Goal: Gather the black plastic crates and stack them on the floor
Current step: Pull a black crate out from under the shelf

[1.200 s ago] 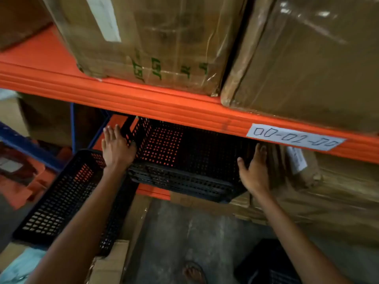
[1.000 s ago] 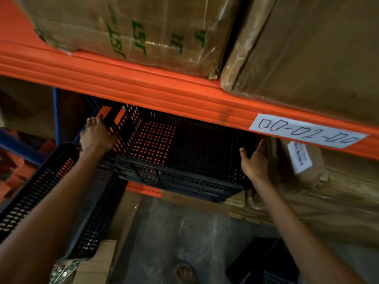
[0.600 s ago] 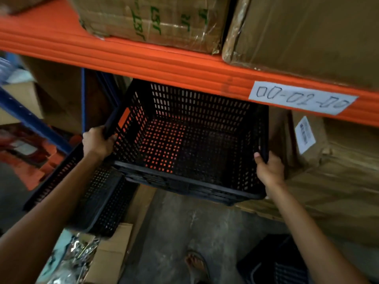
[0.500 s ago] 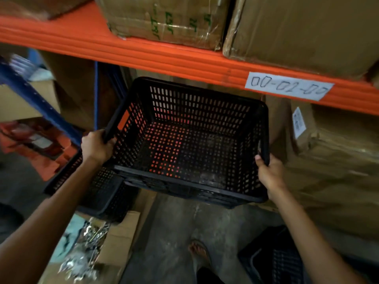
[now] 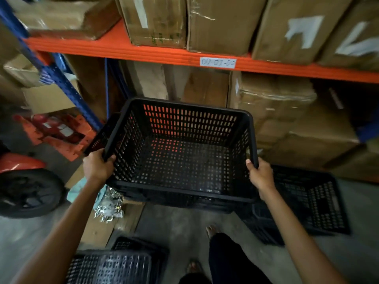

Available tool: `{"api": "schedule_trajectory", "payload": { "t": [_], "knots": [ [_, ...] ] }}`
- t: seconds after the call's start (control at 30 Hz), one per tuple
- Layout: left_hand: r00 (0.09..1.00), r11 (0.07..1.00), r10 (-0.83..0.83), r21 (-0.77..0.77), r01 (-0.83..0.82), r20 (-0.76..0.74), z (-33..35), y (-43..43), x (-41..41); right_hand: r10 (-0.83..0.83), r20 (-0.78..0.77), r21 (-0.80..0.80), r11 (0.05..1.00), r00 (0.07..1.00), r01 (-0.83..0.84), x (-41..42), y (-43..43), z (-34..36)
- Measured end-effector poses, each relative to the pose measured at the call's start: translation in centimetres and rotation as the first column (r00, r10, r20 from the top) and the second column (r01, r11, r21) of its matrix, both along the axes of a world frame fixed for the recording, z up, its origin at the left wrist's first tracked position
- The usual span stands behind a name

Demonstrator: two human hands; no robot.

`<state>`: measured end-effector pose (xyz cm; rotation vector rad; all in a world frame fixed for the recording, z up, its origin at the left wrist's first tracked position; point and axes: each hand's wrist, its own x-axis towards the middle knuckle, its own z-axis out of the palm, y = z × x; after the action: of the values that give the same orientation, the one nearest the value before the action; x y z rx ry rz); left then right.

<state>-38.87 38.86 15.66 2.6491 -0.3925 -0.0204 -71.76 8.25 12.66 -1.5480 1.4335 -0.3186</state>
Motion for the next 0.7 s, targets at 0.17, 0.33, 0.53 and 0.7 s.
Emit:
{"api": "schedule_trajectory", "payload": {
  "t": [0.17, 0.33, 0.53, 0.7],
  "knots": [
    [0.991, 0.999, -0.037, -0.026, 0.034, -0.132, 1.9, 2.6, -6.0, -0.007, -0.028, 0.059, 0.998, 1.0, 0.009, -7.8, 1.8, 4.2],
    [0.964, 0.998, -0.055, -0.054, 0.043, -0.26, 1.6, 4.3, -11.8, 0.008, -0.072, 0.077, 0.997, 0.997, -0.002, -15.5, 4.2, 5.1],
    [0.944, 0.984, -0.152, 0.045, 0.172, -0.292, 1.5, 7.6, -21.3, 0.046, -0.142, 0.052, 0.998, 0.989, -0.039, -27.3, 8.2, 4.1],
    [0.937, 0.957, -0.189, 0.158, 0.243, -0.293, 0.2, 12.3, -30.8, 0.041, -0.18, 0.106, 0.994, 0.983, -0.022, -37.0, 12.5, 1.7]
  ]
}}
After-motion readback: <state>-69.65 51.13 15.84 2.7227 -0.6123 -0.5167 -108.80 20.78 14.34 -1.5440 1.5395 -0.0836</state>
